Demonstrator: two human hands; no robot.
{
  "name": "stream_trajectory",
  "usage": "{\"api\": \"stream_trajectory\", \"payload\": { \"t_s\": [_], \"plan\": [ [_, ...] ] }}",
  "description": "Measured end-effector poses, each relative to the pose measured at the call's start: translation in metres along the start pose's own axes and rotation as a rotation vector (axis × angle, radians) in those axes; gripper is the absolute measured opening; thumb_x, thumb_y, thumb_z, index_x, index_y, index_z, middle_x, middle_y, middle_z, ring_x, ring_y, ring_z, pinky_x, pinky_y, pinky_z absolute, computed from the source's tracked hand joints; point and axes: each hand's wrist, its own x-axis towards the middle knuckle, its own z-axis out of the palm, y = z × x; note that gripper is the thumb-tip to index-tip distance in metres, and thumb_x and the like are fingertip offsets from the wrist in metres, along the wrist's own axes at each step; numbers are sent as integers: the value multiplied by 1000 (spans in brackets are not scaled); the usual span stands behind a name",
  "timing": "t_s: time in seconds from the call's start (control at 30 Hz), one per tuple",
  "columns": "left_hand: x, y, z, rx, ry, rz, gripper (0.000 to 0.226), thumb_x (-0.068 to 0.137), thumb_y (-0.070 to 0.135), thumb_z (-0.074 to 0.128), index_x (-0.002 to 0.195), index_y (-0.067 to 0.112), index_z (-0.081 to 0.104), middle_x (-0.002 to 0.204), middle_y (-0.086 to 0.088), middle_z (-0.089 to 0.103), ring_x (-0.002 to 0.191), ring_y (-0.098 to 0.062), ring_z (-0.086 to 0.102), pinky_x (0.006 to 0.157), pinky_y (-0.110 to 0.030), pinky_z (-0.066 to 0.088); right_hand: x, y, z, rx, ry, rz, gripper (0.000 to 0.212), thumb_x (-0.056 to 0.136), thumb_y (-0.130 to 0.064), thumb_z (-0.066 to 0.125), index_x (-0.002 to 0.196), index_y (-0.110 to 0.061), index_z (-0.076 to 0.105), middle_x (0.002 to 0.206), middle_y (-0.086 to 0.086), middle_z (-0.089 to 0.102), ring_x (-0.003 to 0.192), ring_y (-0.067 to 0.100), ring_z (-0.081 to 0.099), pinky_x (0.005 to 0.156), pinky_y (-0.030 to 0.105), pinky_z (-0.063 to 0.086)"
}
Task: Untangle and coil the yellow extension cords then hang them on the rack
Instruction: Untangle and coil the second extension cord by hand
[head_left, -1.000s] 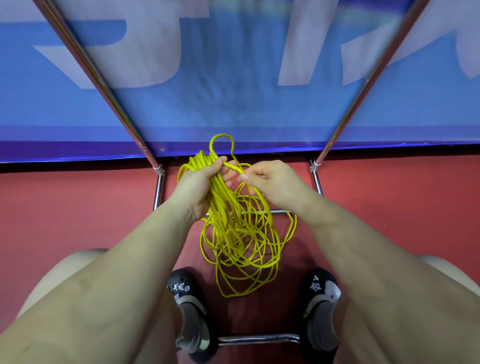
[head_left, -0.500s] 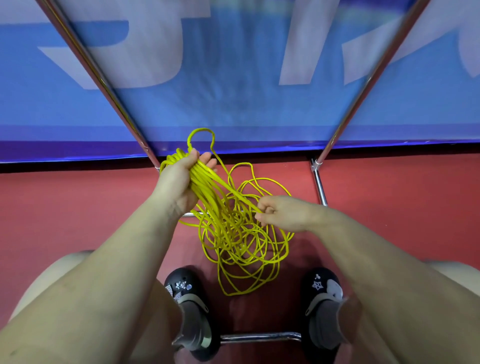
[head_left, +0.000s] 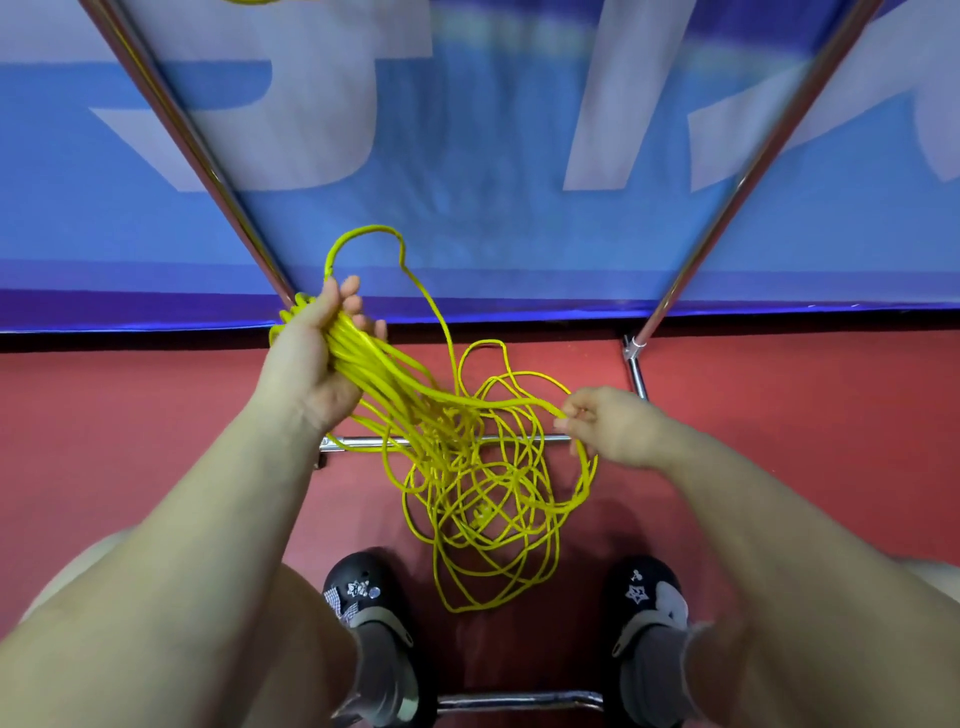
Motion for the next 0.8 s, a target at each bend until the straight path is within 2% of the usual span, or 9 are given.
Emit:
{"api": "stream_trajectory", "payload": {
  "t_s": [0.07,0.17,0.3,0.37,0.4,0.53,0.6,0.73,0.8],
  "plan": [
    [-1,0,0,39,-2,-5,19,98,26,44,92,15,59,52,12,51,45,-2,47,66,-21,46,-2,-7,-8,219,48,27,19,93,-21,55,75,-18,49,70,7,62,58,19,58,64,31,51],
    [-3,-8,2,114,-40,-52,21,97,21,46,80,18,57,52,9,53,44,-4,47,66,-22,47,-9,-26,-18,672,57,123,12,94,-21,54,86,-12,52,72,8,62,48,13,64,50,23,53],
    [-6,-30,10,344,-16,-44,41,96,17,48,61,13,69,55,7,64,46,-3,55,55,-20,50,-12,-47,-29,1076,6,224,11,90,-19,58,95,-9,57,78,4,64,65,17,66,55,24,56],
    [-8,-39,13,373,2,-42,26,95,11,49,74,10,65,63,6,70,51,-3,61,55,-19,53,-10,-56,-32,1188,-32,217,3,90,-9,56,89,-10,58,77,3,67,60,15,67,53,23,56],
    [-8,-43,14,366,11,-50,19,94,7,51,78,10,61,67,4,72,55,-4,65,56,-19,54,-9,-59,-33,1237,-31,207,7,90,-4,54,88,-11,58,74,2,69,56,13,68,52,23,56],
    [-10,-54,17,402,8,-73,15,88,-4,56,85,11,55,77,-2,74,69,-11,70,53,-26,54,-1,-69,-33,1433,7,204,12,92,-3,51,82,-8,57,60,-2,70,53,8,67,52,21,56],
    [-14,-57,22,448,-14,-92,11,88,-3,57,90,7,60,78,-3,74,67,-11,70,49,-27,56,2,-72,-34,1544,24,225,13,93,-5,50,83,-5,58,59,0,69,52,8,67,50,20,55],
    [-20,-64,28,590,-67,-108,21,89,1,56,73,9,68,62,-2,70,47,-10,62,45,-24,53,6,-73,-35,1686,97,254,14,93,-5,51,82,-3,58,56,3,68,49,9,66,49,20,54],
    [-22,-68,28,665,-113,-133,12,88,5,60,82,6,70,69,-6,70,50,-12,61,46,-26,53,7,-72,-36,1720,126,264,14,93,-4,51,81,-4,58,55,4,68,48,10,66,49,20,54]
  ]
}}
